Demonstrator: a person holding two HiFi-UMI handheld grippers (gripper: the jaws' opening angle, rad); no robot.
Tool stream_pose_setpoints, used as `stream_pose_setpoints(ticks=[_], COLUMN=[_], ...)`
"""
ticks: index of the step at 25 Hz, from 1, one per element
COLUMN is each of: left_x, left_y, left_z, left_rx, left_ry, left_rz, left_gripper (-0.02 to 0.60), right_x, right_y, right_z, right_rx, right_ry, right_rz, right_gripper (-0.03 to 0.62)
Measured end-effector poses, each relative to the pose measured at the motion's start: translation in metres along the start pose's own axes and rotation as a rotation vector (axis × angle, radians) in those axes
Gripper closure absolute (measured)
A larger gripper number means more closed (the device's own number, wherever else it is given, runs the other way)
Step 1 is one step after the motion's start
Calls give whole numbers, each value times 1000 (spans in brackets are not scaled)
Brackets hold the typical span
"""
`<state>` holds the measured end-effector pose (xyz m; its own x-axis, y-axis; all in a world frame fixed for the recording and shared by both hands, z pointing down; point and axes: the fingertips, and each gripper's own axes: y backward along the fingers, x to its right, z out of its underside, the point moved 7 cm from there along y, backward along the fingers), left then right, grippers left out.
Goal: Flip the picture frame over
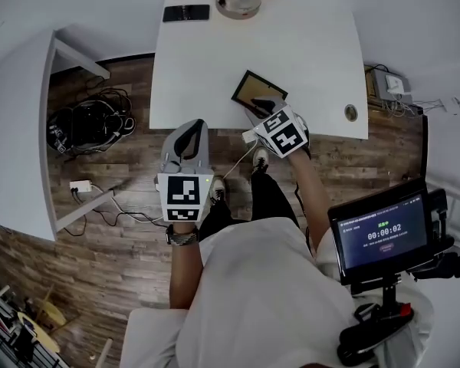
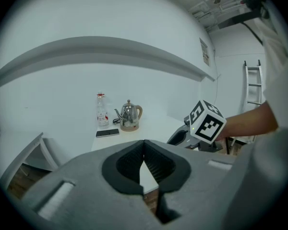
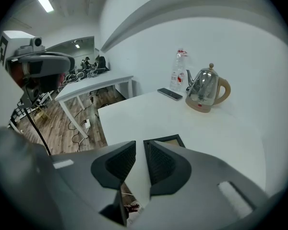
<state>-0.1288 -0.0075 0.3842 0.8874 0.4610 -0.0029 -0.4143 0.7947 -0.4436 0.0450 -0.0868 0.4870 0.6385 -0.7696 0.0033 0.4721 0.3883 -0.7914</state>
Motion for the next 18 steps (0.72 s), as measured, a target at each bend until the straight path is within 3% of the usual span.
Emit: stream_pose_setpoints(ticks=[5, 10, 18], left_x=[6, -23, -19], left_y=[21, 16, 20], left_z=[7, 34, 41], left_rx=[-30, -83, -106], left_ry=[18, 55, 65], left_rz=[-40, -91, -97], left_gripper=[578, 578, 578], right_x=[-7, 0, -9], right_y=[-7, -50, -60], right_z=[4, 2, 9], right_rx=[-41, -113, -163], right_ry=[54, 112, 165], right_rz=[-40, -55, -75], right_gripper=[499, 499, 503])
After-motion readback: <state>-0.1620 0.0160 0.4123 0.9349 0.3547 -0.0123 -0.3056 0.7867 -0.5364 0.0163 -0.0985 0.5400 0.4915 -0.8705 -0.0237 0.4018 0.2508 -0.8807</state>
